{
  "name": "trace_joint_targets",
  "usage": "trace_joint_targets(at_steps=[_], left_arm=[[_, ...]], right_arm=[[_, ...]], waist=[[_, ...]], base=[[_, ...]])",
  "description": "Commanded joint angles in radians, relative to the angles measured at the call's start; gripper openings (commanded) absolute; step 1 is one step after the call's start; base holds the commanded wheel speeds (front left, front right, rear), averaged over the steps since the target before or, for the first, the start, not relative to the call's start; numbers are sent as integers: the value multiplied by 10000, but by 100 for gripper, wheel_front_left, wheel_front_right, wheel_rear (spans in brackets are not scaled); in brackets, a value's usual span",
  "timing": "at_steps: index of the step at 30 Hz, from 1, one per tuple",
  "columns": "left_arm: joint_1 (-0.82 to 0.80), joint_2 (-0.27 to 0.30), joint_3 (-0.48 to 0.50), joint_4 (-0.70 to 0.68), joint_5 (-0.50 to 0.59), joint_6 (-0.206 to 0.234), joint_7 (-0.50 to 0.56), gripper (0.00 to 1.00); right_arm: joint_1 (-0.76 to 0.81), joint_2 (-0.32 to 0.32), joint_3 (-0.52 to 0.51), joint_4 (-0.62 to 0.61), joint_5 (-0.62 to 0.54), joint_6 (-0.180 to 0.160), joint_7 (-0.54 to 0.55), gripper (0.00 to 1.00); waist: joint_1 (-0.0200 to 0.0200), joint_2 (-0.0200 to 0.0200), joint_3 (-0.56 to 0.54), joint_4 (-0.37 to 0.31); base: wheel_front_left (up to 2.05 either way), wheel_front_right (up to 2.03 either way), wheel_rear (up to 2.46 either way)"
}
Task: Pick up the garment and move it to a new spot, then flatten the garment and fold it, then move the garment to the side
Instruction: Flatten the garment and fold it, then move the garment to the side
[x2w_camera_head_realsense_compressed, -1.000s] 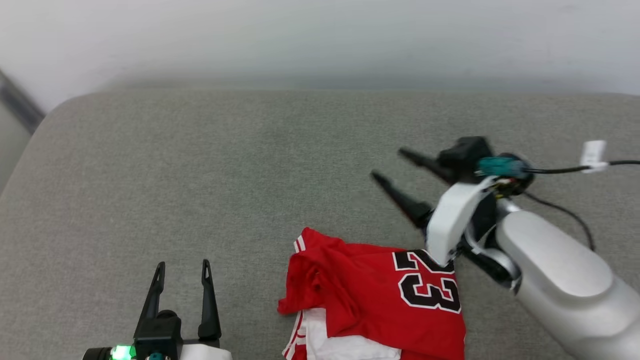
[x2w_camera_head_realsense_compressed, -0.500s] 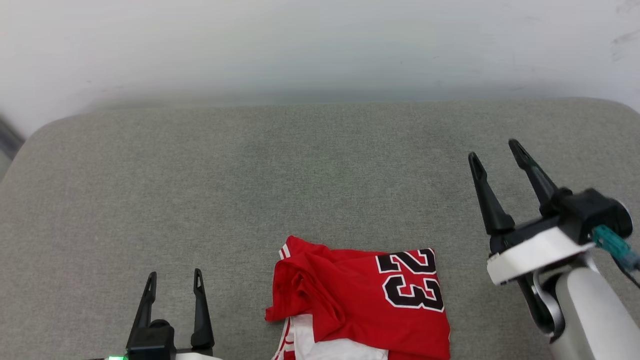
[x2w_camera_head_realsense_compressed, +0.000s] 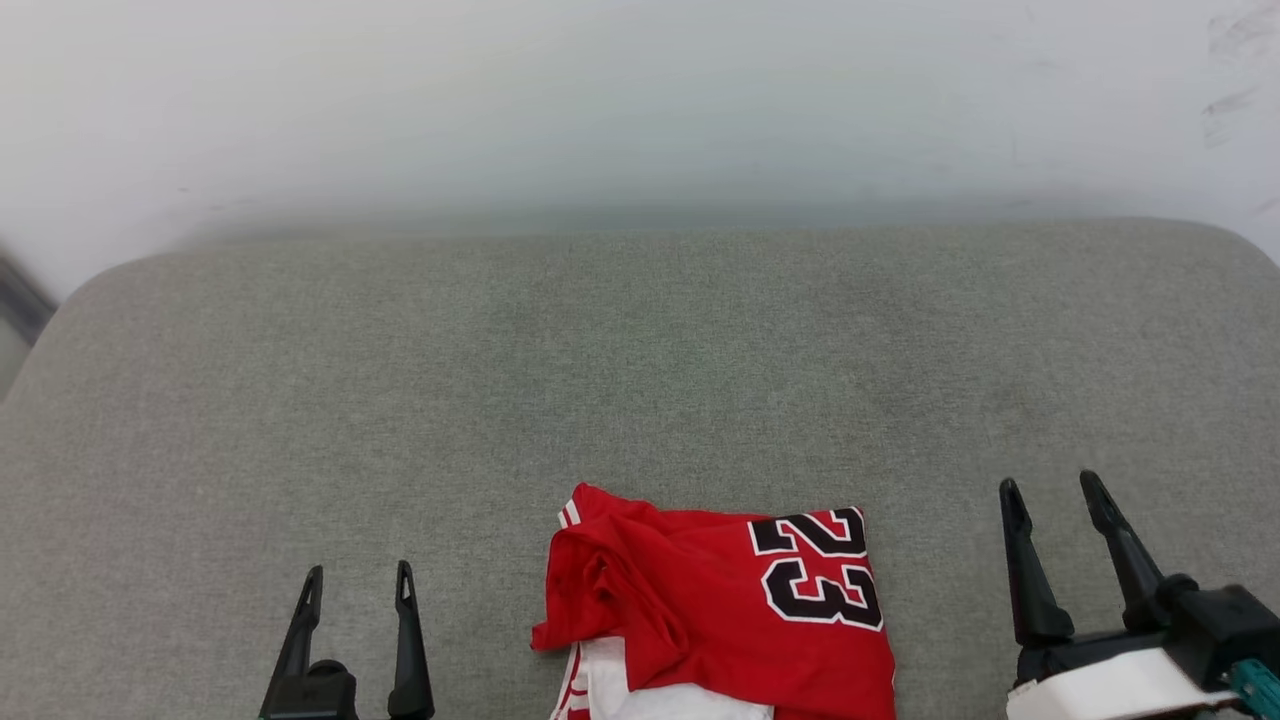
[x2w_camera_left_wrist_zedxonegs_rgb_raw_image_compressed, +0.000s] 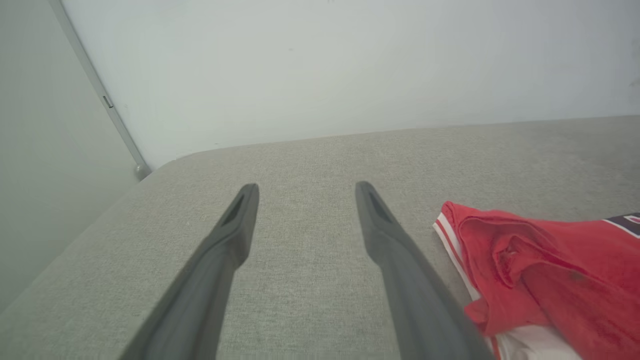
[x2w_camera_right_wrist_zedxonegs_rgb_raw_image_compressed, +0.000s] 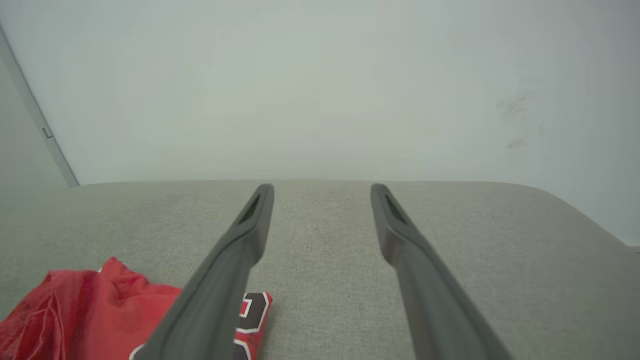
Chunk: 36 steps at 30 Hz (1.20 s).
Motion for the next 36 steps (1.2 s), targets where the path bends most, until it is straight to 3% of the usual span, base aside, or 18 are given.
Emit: trace_joint_targets(at_steps=[1, 13, 20, 26, 29, 30, 31, 36], left_arm=[[102, 41, -22, 0, 54, -44, -24, 100], [394, 57, -111, -10, 47, -123, -23, 100], [342, 59, -136, 6, 50, -124, -23, 100], [195, 17, -162, 91, -18, -175, -23, 100], [96, -15, -222, 123, -4, -217, -23, 100], [96, -15, -222, 123, -4, -217, -23, 100], [9, -31, -262, 143, 4, -234, -23, 100], [-125, -69, -288, 175, -29, -237, -23, 100]], right_arm=[[331, 127, -152, -139, -34, -4, -12, 100], [1535, 459, -547, -793, -6, -4, -13, 100], [619, 449, -803, -1553, -167, -4, -13, 100], [-1060, -695, -79, -1402, -91, -4, 128, 100], [-2006, -1671, 795, -923, 441, -4, 1370, 100], [-2006, -1671, 795, -923, 441, -4, 1370, 100], [-2482, -2342, 1492, -614, 1088, -4, 2804, 100], [-3232, -3696, 2691, -144, 3969, -6, 6775, 100]], waist=[[0, 0, -67, 16], [0, 0, -291, 36], [0, 0, -289, 73], [0, 0, -213, 83], [0, 0, -144, 151], [0, 0, -144, 151], [0, 0, -76, 209], [0, 0, 145, 291]], base=[[0, 0, 0], [0, 0, 0], [0, 0, 0], [0, 0, 0], [0, 0, 0], [0, 0, 0], [0, 0, 0], [0, 0, 0]])
